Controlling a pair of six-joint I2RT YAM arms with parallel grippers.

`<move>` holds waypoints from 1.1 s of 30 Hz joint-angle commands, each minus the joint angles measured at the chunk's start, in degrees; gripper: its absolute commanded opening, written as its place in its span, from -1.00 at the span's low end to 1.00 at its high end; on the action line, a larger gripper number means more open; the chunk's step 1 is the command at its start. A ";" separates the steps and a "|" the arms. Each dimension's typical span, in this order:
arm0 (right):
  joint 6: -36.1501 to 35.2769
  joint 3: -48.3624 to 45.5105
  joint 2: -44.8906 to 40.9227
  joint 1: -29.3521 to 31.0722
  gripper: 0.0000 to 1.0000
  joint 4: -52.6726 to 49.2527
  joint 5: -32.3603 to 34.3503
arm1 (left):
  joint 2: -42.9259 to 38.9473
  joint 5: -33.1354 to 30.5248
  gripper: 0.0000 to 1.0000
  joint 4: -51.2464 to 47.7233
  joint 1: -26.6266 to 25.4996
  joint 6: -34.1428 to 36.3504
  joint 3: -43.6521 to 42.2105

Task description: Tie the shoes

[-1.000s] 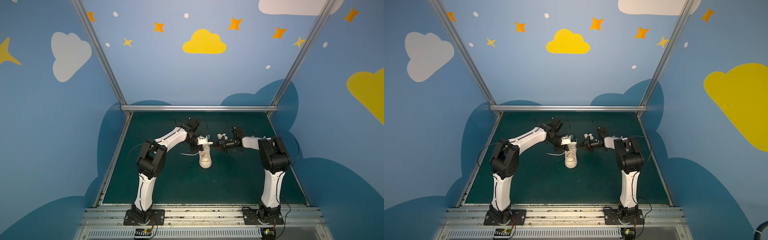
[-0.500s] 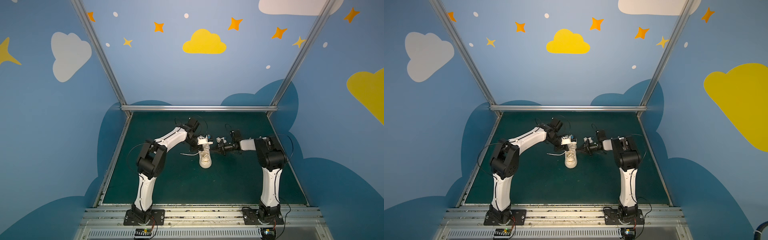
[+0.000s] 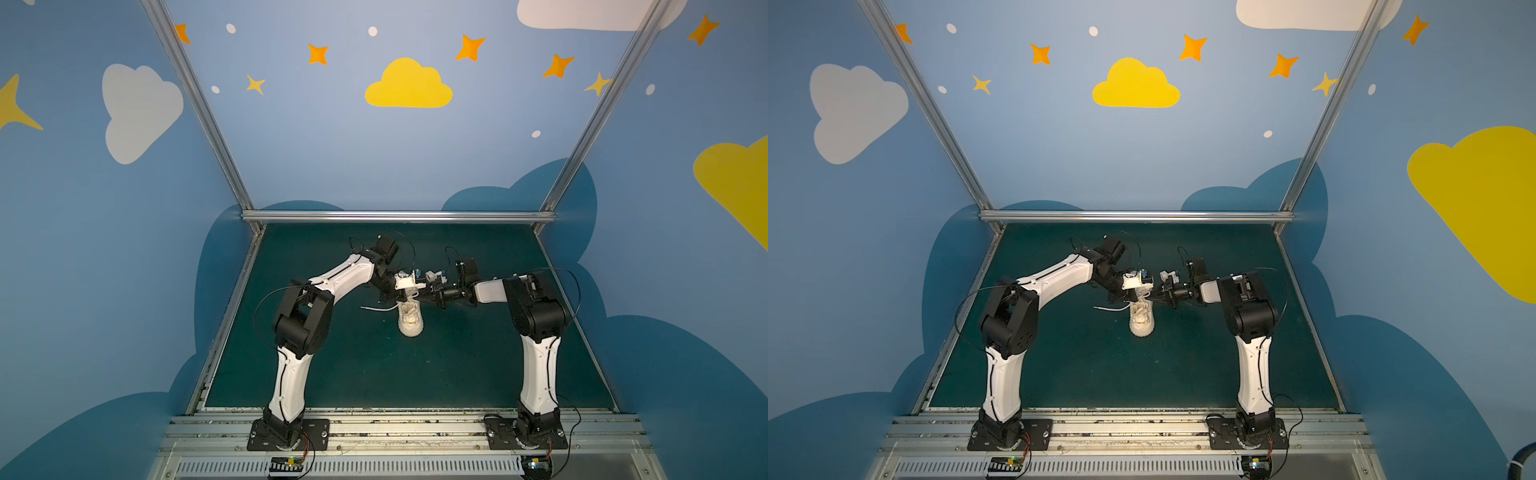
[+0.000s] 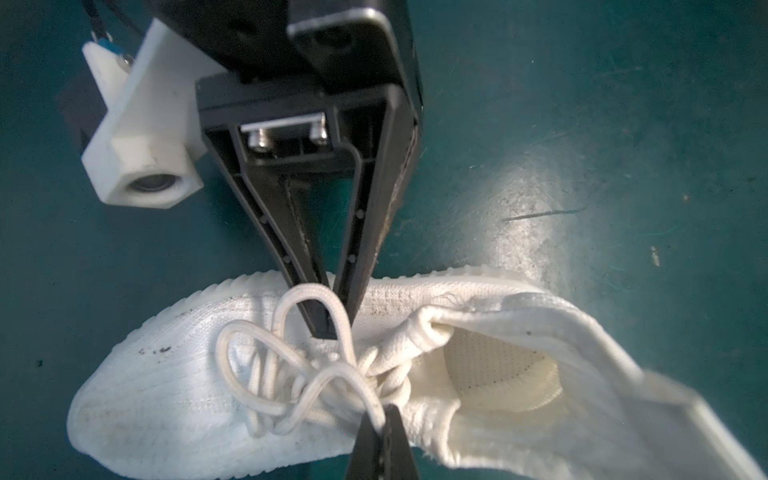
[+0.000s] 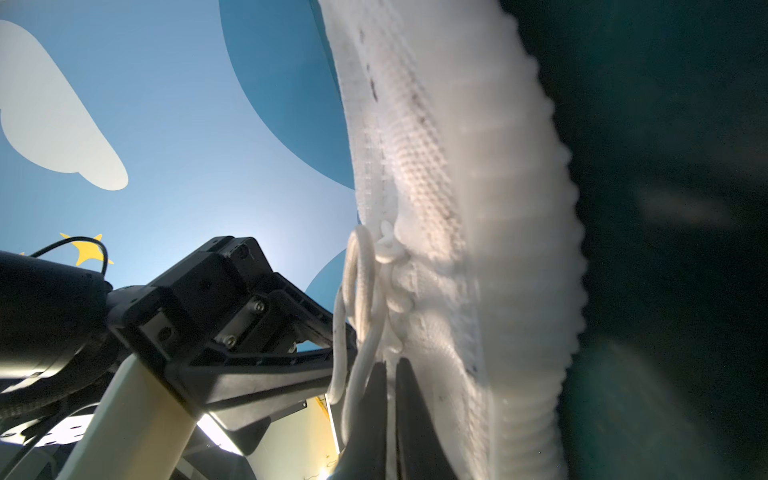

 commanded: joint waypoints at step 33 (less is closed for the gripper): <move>10.21 0.59 1.61 0.52 -0.64 14.54 -3.82 | 2.61 0.71 -0.94 1.38 0.84 -5.93 1.72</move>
